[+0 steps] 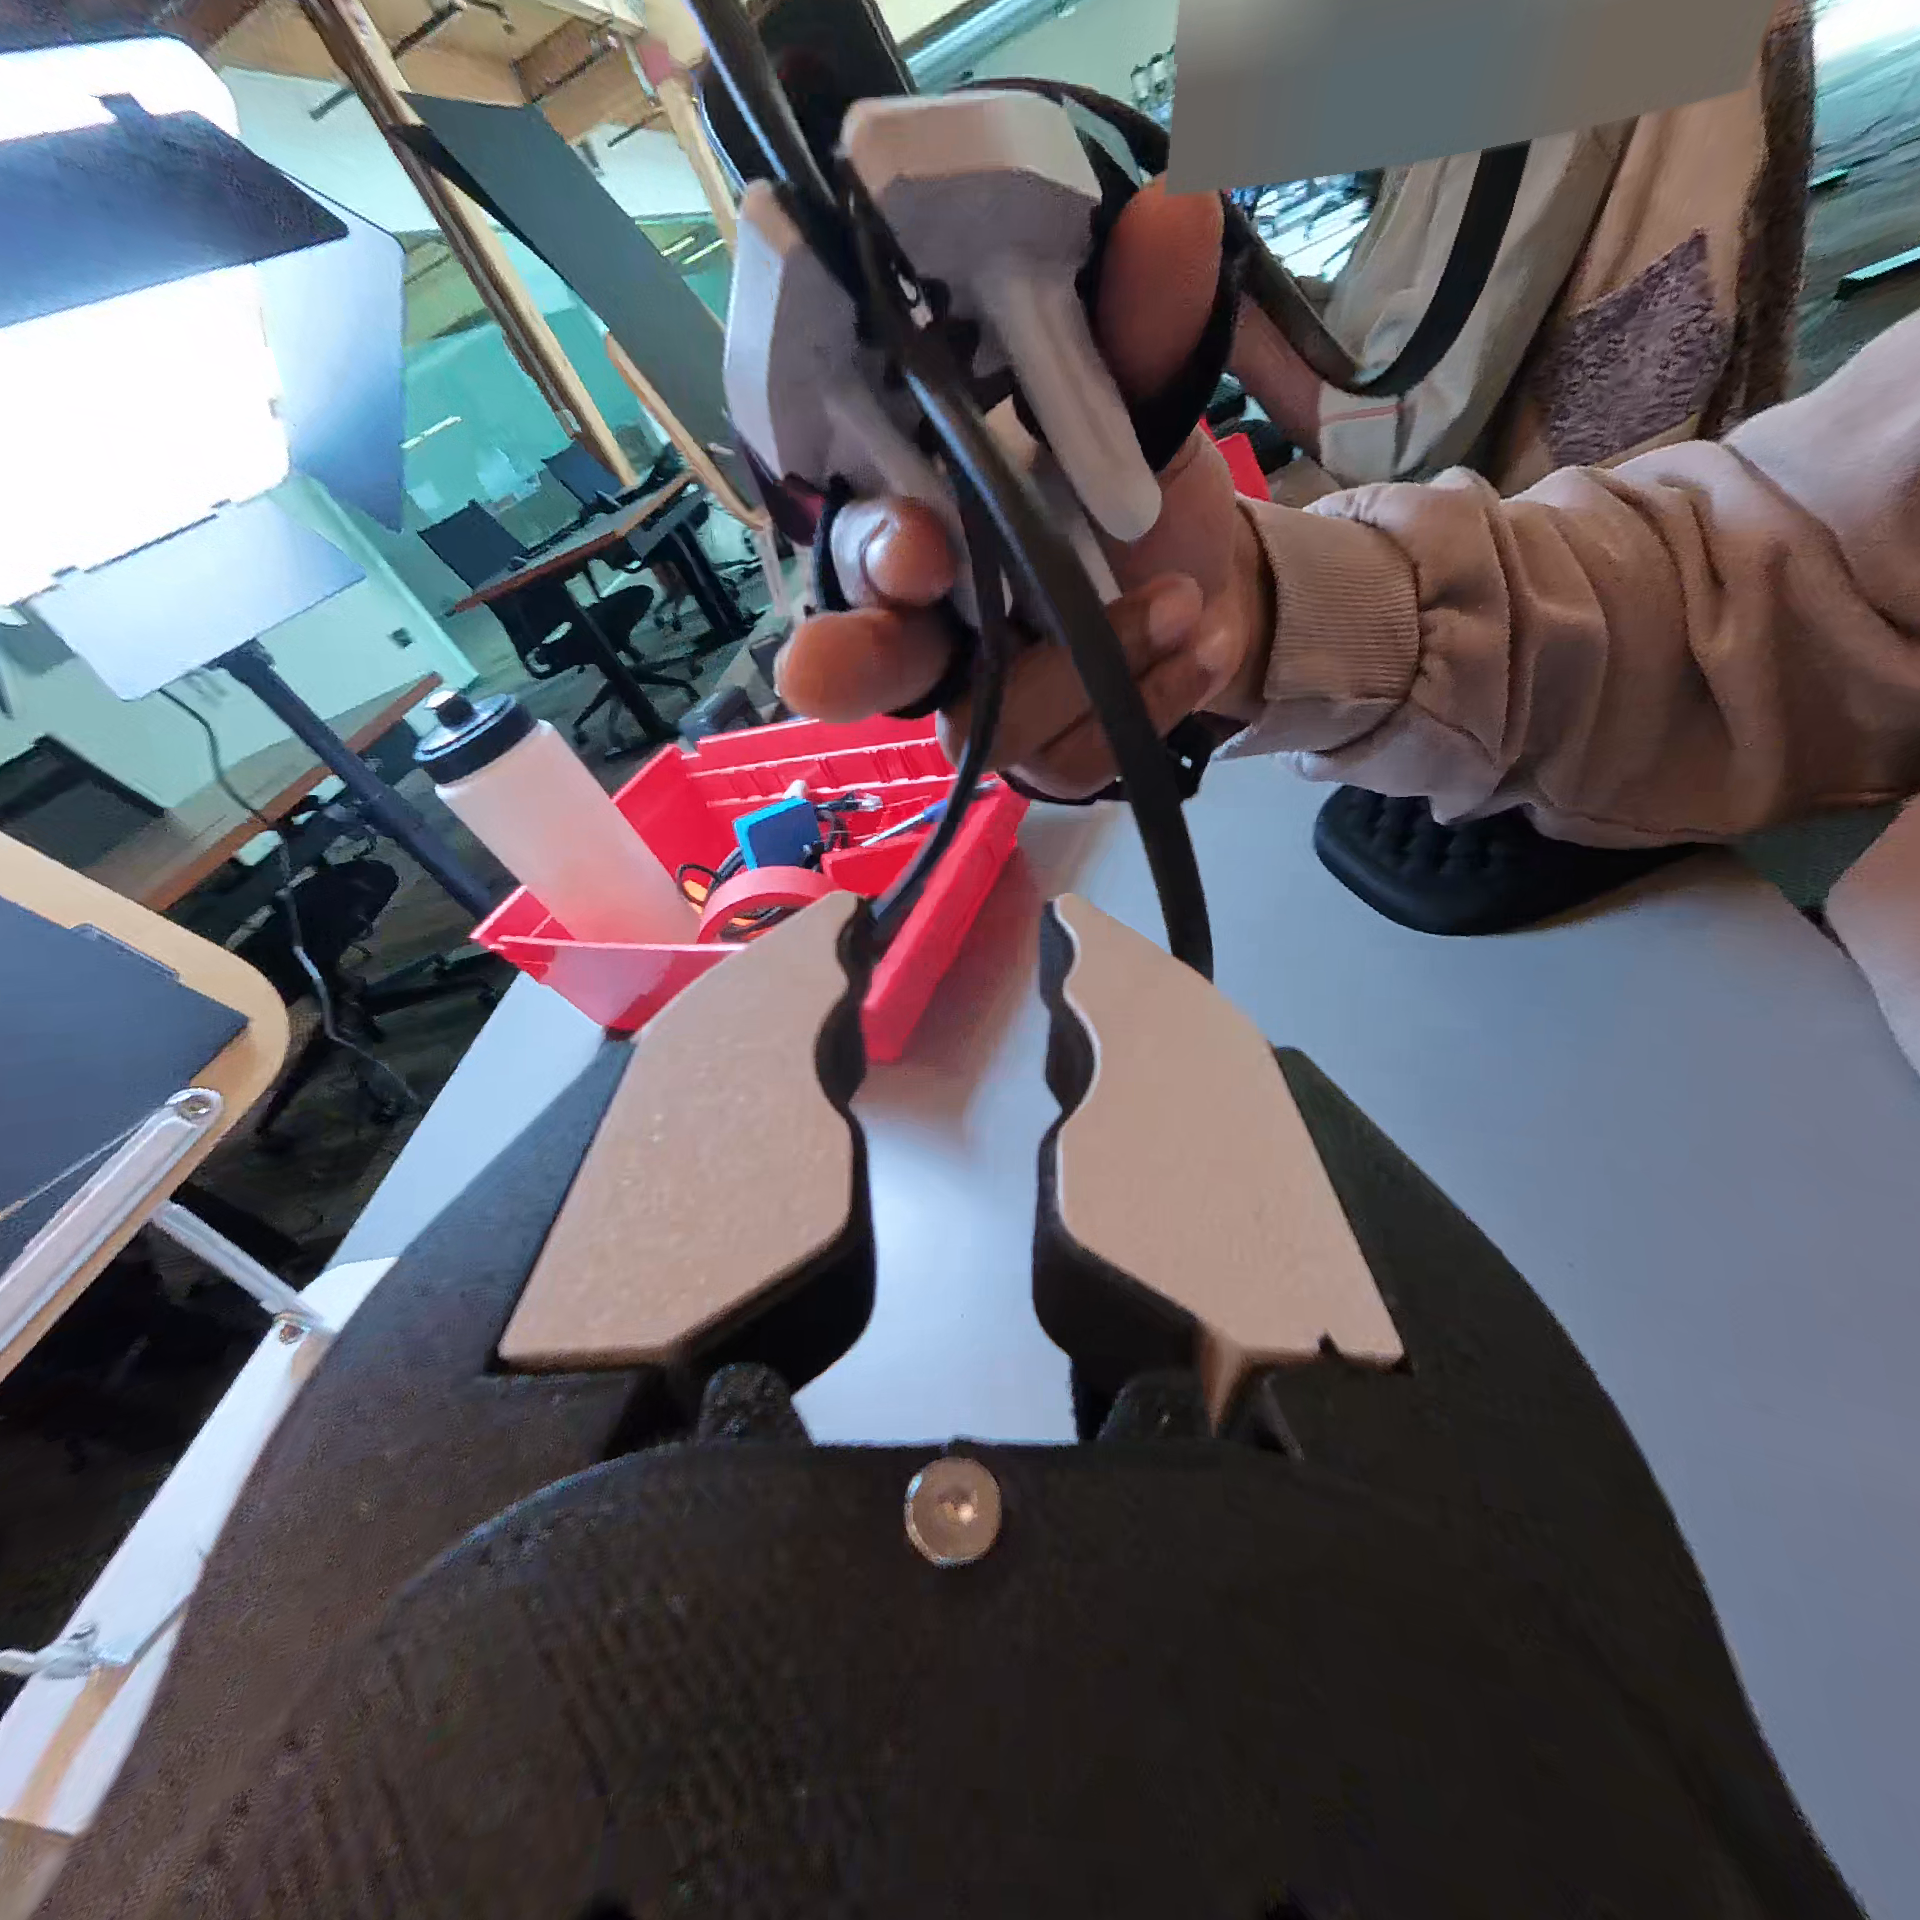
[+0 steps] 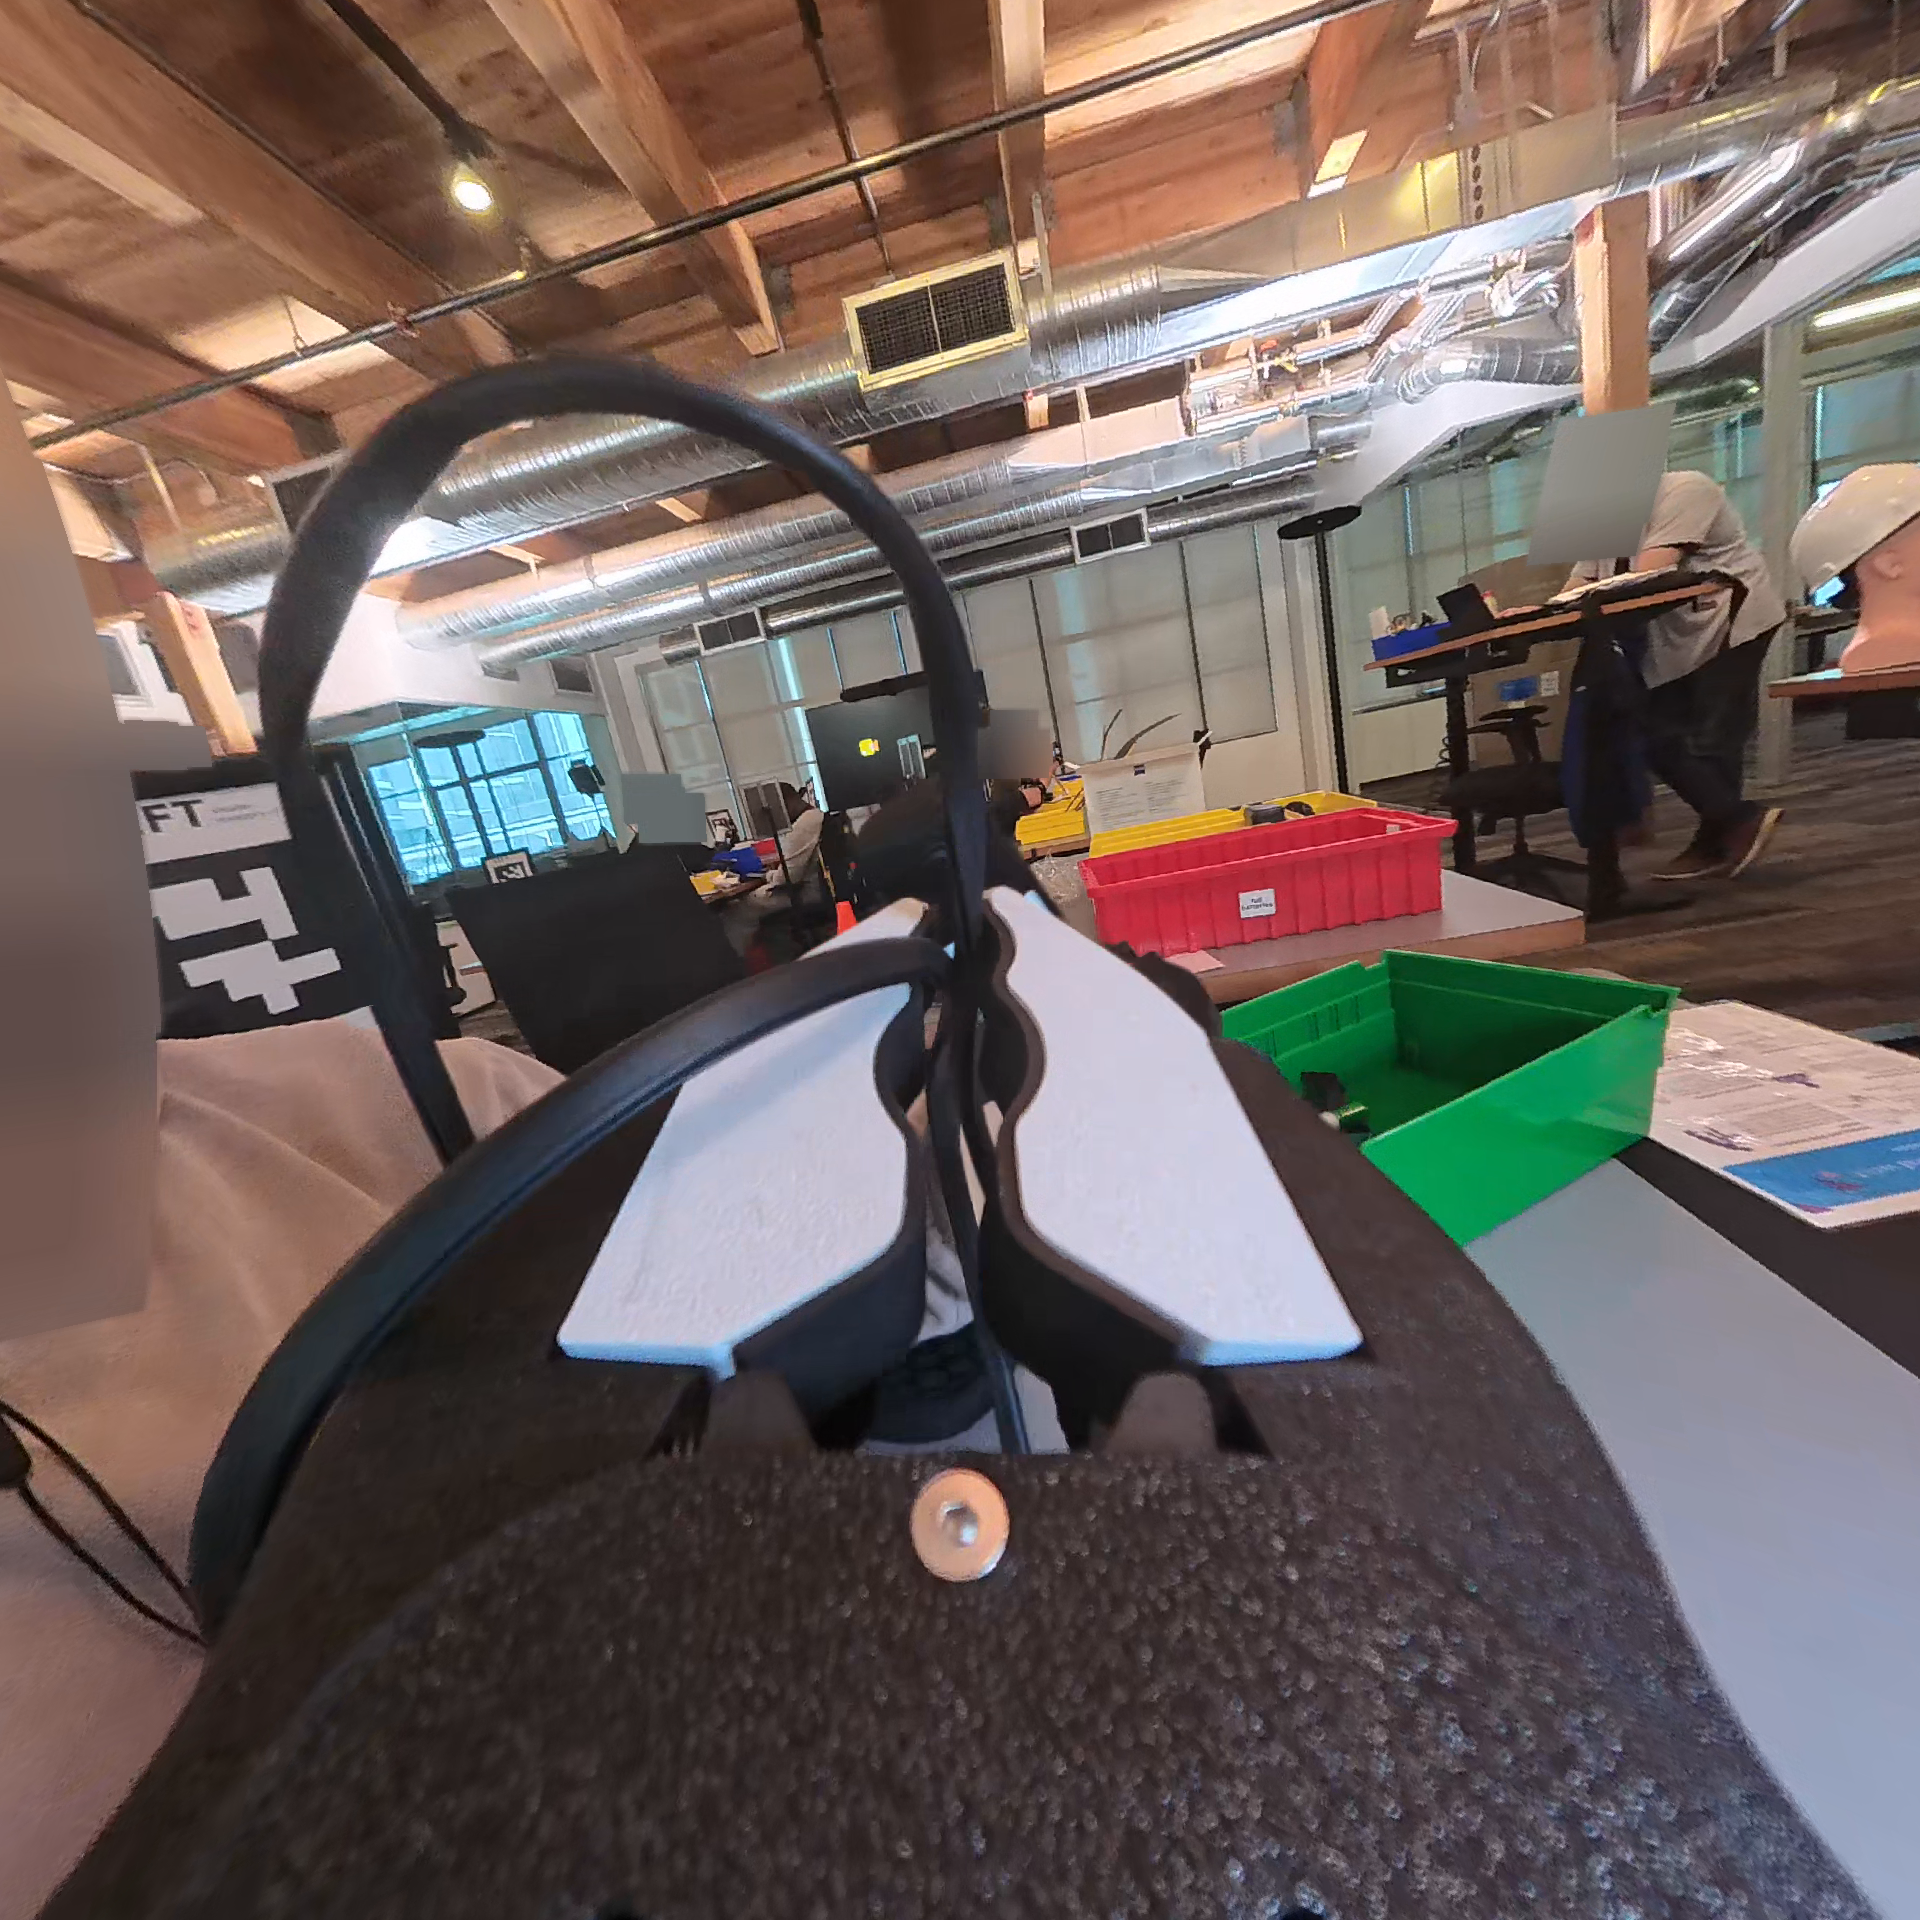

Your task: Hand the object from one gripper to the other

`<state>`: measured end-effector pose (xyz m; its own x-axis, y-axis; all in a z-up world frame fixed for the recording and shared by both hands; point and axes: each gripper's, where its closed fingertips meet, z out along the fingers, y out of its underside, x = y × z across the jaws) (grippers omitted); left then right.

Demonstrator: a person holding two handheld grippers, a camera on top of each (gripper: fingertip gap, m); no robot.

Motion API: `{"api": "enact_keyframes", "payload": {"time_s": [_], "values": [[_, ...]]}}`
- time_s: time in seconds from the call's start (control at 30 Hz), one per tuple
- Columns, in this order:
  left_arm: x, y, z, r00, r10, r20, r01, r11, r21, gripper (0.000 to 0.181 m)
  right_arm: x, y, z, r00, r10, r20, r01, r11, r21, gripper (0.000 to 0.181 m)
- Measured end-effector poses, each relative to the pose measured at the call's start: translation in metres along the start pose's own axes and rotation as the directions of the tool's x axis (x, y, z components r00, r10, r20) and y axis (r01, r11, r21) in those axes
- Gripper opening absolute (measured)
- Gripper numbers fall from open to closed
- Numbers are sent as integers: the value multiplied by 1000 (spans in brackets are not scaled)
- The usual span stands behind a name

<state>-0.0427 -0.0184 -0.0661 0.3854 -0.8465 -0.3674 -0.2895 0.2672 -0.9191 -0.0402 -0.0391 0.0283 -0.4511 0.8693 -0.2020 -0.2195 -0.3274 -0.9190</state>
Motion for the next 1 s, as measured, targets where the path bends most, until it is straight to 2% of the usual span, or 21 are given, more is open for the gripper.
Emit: {"api": "enact_keyframes", "payload": {"time_s": [0.17,0.27,0.33,0.47,0.53,0.57,0.6,0.7,0.8,0.9,1.0], "values": [[15,10,-19,968,-130,-216,128,992,-20,70,-1,10,3,1000,-3,9,3,999,-53,4],[32,-5,-26,915,-187,-356,218,975,49,81,-2,20,7,1000,14,25,-12,996,-86,4],[37,-8,-21,909,-187,-372,223,973,55,82,-5,26,11,999,22,46,-17,994,-103,5],[37,1,1,936,-160,-313,186,981,54,65,-13,42,21,995,41,93,-28,990,-136,5],[37,7,8,949,-132,-287,152,987,49,41,-14,48,23,993,51,103,-34,988,-153,4],[37,10,10,954,-115,-277,132,990,41,19,-13,48,23,994,47,98,-32,988,-154,5],[36,11,9,956,-104,-274,118,992,35,6,-10,46,21,996,40,85,-28,989,-144,5],[20,10,4,973,-116,-200,120,993,6,4,6,30,10,999,32,17,-30,996,-88,5],[-11,9,-10,989,-141,-52,140,990,-25,3,39,22,-11,986,-68,-152,52,992,-112,8],[-41,14,-29,985,-135,105,143,986,-79,3,69,32,-36,935,-236,-265,163,949,-271,15],[-57,12,-48,975,-133,178,152,984,-97,4,89,61,-67,888,-388,-246,218,827,-518,23]]}}
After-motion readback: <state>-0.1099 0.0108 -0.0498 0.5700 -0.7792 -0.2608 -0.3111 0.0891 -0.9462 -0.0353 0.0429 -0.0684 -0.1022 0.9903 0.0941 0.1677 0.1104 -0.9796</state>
